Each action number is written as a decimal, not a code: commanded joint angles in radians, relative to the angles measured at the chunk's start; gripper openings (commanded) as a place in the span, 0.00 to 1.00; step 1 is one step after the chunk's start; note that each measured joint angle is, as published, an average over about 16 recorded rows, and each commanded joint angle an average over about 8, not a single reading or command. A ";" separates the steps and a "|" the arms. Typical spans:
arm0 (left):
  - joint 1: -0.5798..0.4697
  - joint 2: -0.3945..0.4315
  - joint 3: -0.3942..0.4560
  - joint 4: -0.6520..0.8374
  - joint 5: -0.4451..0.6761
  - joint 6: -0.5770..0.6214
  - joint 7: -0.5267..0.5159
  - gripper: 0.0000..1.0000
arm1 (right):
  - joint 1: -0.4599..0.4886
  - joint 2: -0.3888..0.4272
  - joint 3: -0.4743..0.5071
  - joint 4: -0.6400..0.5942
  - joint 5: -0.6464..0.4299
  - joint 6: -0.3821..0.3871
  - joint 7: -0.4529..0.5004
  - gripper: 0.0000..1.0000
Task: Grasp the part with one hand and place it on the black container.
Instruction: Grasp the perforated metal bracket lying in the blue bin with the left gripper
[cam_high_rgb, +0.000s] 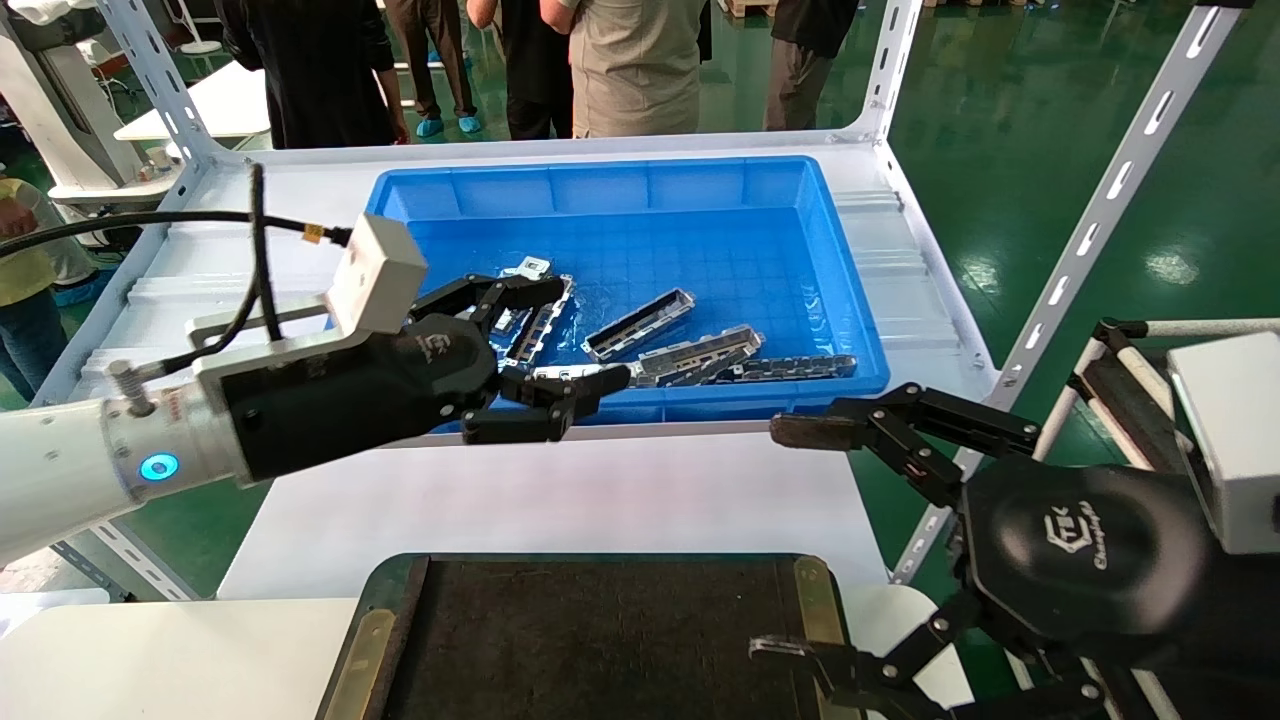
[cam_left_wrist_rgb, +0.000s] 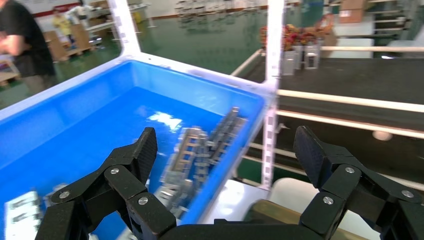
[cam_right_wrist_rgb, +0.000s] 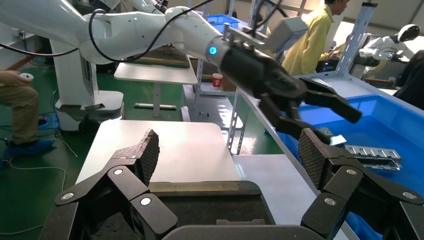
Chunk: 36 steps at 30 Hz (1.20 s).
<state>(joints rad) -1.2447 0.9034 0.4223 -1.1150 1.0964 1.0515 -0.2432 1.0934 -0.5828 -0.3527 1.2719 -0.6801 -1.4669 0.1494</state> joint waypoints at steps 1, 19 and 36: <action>-0.016 0.023 0.010 0.023 0.021 -0.021 -0.001 1.00 | 0.000 0.000 0.000 0.000 0.000 0.000 0.000 1.00; -0.189 0.280 0.081 0.437 0.159 -0.158 0.131 1.00 | 0.000 0.000 0.000 0.000 0.000 0.000 0.000 1.00; -0.304 0.455 0.094 0.800 0.149 -0.272 0.311 1.00 | 0.000 0.000 -0.001 0.000 0.000 0.000 0.000 1.00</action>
<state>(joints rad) -1.5431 1.3524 0.5228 -0.3297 1.2422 0.7807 0.0577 1.0935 -0.5826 -0.3532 1.2719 -0.6798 -1.4667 0.1492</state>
